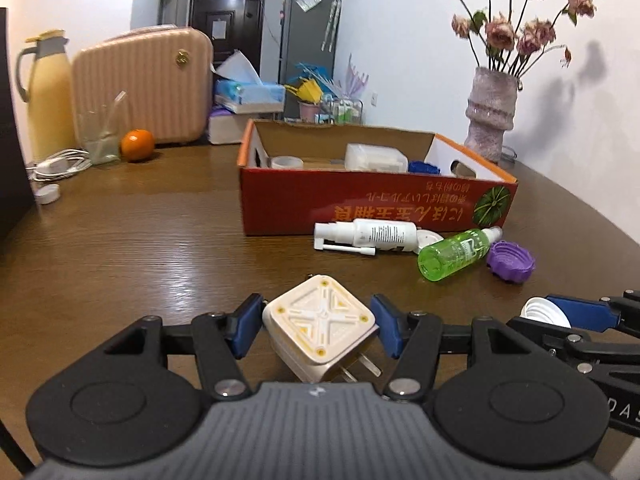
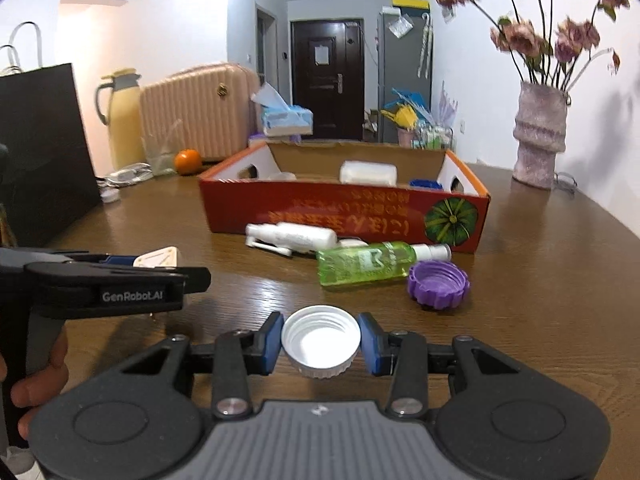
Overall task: Organize rigid objects
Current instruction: 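Carry plug adapter and white cap into the box, opening both tools there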
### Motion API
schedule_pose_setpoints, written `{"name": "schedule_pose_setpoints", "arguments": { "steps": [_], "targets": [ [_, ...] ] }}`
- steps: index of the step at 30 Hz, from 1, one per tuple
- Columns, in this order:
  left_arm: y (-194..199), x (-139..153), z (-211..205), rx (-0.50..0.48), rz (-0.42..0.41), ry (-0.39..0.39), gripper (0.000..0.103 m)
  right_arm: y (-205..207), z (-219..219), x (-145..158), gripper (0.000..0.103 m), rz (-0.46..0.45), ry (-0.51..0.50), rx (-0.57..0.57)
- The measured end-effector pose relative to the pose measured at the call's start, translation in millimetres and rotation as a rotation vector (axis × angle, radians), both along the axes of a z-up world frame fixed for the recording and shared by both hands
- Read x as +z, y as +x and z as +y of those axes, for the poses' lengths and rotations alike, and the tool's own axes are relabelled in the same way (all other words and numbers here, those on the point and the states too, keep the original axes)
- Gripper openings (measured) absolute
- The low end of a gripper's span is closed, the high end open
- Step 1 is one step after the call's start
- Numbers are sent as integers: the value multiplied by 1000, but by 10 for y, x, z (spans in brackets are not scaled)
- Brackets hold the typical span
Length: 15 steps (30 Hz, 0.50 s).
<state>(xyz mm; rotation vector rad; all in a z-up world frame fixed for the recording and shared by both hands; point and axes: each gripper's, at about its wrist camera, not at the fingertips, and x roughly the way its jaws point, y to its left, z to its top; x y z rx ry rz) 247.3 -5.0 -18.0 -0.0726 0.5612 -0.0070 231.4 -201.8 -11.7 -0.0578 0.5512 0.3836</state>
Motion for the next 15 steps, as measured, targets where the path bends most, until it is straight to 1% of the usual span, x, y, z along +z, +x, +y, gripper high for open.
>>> {"name": "schedule_pose_setpoints", "arguments": {
  "steps": [7, 15],
  "targets": [
    [-462, 208, 41, -9, -64, -11, 60, -467, 81, 208, 40, -64, 0, 17],
    [-886, 294, 67, -11, -114, -38, 60, -877, 32, 305, 40, -111, -9, -13]
  ]
}}
